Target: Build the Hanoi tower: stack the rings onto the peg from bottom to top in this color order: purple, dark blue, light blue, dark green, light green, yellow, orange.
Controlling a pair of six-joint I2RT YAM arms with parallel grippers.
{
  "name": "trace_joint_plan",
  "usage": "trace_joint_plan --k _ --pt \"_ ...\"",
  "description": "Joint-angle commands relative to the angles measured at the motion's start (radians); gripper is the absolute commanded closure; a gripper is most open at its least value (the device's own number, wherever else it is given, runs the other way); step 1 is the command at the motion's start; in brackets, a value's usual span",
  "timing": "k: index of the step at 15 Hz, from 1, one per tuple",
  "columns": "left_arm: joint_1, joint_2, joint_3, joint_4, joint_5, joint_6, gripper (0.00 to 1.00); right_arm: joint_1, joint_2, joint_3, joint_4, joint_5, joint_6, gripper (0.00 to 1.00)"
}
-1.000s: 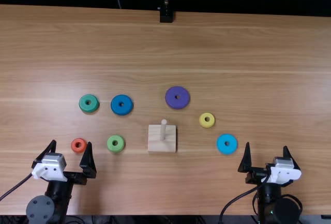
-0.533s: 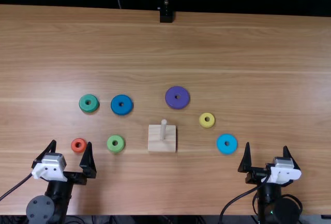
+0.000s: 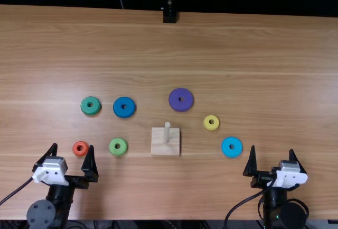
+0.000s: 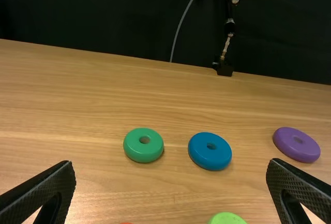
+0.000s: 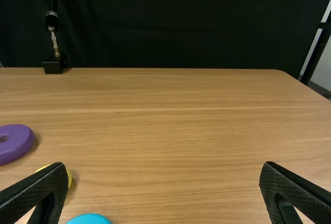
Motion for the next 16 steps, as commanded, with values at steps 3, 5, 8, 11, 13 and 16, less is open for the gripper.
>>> trace_joint_plan --k 3,5,8,11,13,16 --pt "0.011 -0.01 -0.03 -0.006 0.019 0.007 0.0 -0.009 -0.012 0.029 0.023 -0.001 0.009 0.0" --pt "0.011 -0.01 -0.03 -0.006 0.019 0.007 0.0 0.0 0.06 0.158 0.029 -0.003 0.009 0.0" --pt "0.011 -0.01 -0.03 -0.006 0.019 0.007 0.0 0.07 0.253 0.342 0.031 0.0 0.01 0.0" --pt "0.011 -0.01 -0.03 -0.006 0.019 0.007 0.0 0.145 0.506 0.535 0.029 -0.012 0.005 0.0" --pt "0.011 -0.01 -0.03 -0.006 0.019 0.007 0.0 0.218 0.701 0.648 0.027 -0.036 -0.002 0.0" --pt "0.011 -0.01 -0.03 -0.006 0.019 0.007 0.0 0.293 0.99 0.816 0.021 -0.134 -0.008 0.0"
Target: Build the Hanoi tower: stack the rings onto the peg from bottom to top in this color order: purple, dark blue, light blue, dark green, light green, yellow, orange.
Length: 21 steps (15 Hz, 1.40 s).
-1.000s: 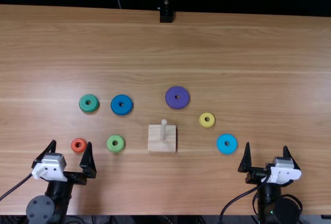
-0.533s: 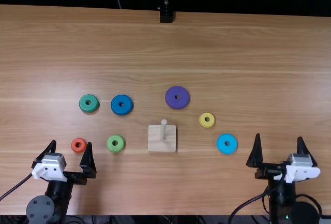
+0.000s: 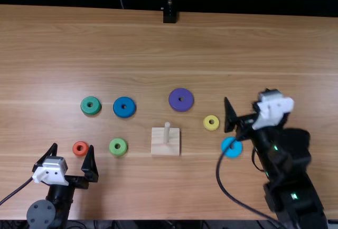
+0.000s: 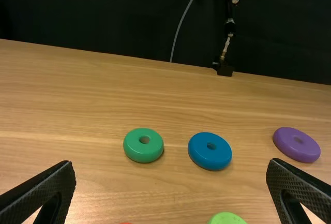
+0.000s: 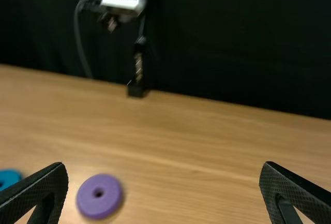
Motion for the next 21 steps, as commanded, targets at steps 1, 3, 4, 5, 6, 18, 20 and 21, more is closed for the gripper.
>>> trace_joint_plan --k 1,3,4,5,6,18,20,21 --pt "0.011 -0.01 -0.03 -0.005 0.019 0.007 0.0 0.058 0.113 0.099 -0.003 -0.052 -0.005 0.0" --pt "0.011 -0.01 -0.03 -0.005 0.019 0.007 0.0 0.116 0.277 0.203 -0.015 -0.052 -0.01 0.0" --pt "0.011 -0.01 -0.03 -0.005 0.019 0.007 0.0 0.142 0.345 0.243 -0.032 -0.052 -0.036 0.0" --pt "0.011 -0.01 -0.03 -0.005 0.019 0.007 0.0 0.16 0.42 0.292 -0.034 -0.052 -0.058 0.0" --pt "0.011 -0.01 -0.03 -0.005 0.019 0.007 0.0 0.165 0.489 0.347 -0.038 -0.05 -0.056 0.0" --pt "0.011 -0.01 -0.03 -0.005 0.019 0.007 0.0 0.156 1.098 0.812 -0.569 -0.048 0.08 0.0" --pt "0.011 -0.01 -0.03 -0.005 0.019 0.009 0.0 0.156 1.127 0.811 -0.569 -0.026 0.078 0.0" --pt "0.011 -0.01 -0.03 -0.005 0.019 0.007 0.0 0.156 1.141 0.812 -0.568 -0.022 0.078 0.0"
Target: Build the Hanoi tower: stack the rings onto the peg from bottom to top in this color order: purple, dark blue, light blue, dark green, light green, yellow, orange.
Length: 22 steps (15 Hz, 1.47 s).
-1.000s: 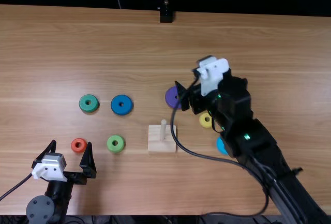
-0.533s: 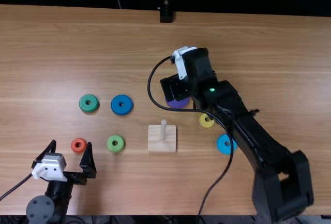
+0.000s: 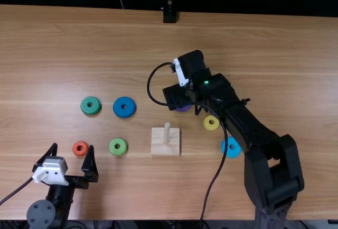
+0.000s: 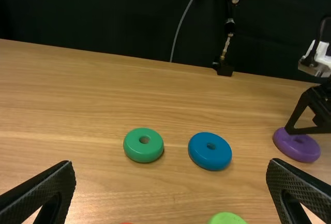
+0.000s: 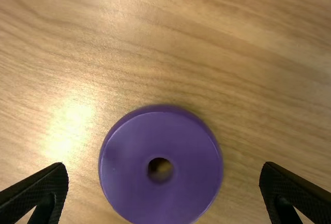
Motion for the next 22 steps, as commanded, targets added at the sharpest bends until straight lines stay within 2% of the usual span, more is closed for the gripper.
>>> trace_joint_plan --k 1,13,14,15,16,19,22 --pt "0.011 -0.011 -0.03 -0.005 0.02 0.007 0.0 -0.005 0.035 0.031 0.001 0.014 0.005 0.0" --pt "0.011 -0.011 -0.03 -0.005 0.02 0.007 0.0 -0.004 0.11 0.031 0.001 0.021 0.009 0.0" --pt "0.011 -0.011 -0.03 -0.005 0.02 0.007 0.0 -0.004 0.111 0.029 0.003 0.019 0.009 0.07" --pt "0.011 -0.011 -0.03 -0.005 0.02 0.007 0.0 -0.004 0.11 0.022 0.007 0.019 0.009 0.68" --pt "0.011 -0.011 -0.03 -0.005 0.02 0.007 0.0 -0.005 0.108 0.019 0.003 0.016 0.009 1.0" --pt "0.011 -0.011 -0.03 -0.005 0.02 0.007 0.0 -0.005 0.099 0.02 0.001 0.014 0.031 1.0" --pt "0.011 -0.011 -0.03 -0.005 0.02 0.007 0.0 -0.005 0.036 0.057 -0.004 0.016 0.033 1.0"
